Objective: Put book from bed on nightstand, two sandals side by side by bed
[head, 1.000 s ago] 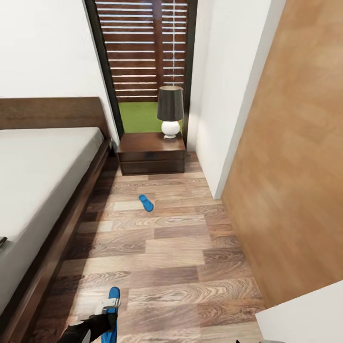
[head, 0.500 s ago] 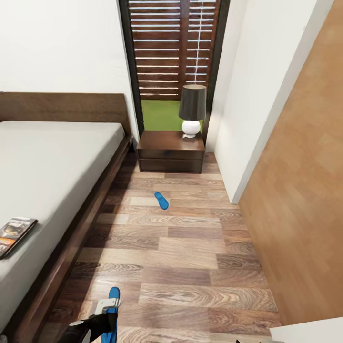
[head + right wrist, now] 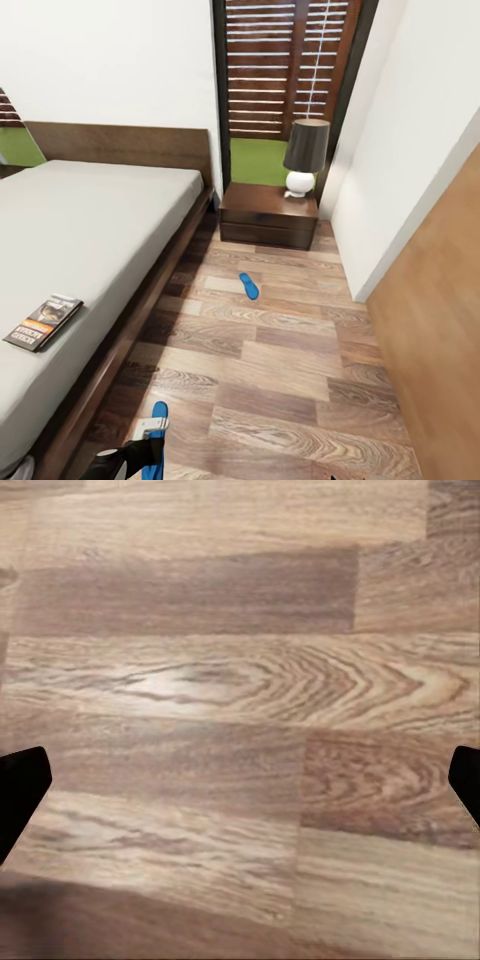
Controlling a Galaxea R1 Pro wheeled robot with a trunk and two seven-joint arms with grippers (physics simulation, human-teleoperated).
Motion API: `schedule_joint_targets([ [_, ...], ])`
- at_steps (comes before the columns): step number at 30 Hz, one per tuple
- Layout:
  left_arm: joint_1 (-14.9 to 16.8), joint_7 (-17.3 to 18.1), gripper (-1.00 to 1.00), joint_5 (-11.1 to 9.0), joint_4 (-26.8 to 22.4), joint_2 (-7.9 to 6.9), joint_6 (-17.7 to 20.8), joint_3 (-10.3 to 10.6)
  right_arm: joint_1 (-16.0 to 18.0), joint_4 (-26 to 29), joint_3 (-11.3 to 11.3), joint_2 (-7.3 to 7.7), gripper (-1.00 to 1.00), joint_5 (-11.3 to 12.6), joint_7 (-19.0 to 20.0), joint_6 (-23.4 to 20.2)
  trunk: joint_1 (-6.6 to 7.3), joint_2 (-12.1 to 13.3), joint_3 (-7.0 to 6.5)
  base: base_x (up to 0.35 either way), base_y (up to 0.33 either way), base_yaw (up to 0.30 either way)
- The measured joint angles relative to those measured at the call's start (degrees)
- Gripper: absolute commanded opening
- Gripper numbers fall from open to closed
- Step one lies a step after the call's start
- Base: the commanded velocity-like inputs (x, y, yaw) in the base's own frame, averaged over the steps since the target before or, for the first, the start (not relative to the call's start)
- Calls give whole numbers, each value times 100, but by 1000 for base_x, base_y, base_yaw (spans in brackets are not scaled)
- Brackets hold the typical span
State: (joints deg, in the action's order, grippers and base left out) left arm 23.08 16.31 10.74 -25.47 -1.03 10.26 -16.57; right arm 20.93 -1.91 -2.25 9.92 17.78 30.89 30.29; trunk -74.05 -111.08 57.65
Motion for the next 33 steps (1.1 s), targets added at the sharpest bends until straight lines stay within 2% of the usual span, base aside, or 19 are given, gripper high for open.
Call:
schedule_joint_targets([
  [10, 1, -1, -100, 2, 1, 0, -2, 0, -1, -3, 0, -1, 100, 0, 0, 1, 0, 0, 4, 316, -11, 51],
  [25, 1, 0, -100, 1, 3, 0, -3, 0, -1, -16, 0, 0, 100, 0, 9, 0, 0, 0, 4, 271, -162, 1],
  [33, 1, -1, -100, 0, 1, 0, -1, 0, -1, -16, 0, -1, 100, 0, 9, -1, 0, 0, 4, 269, -32, 0],
])
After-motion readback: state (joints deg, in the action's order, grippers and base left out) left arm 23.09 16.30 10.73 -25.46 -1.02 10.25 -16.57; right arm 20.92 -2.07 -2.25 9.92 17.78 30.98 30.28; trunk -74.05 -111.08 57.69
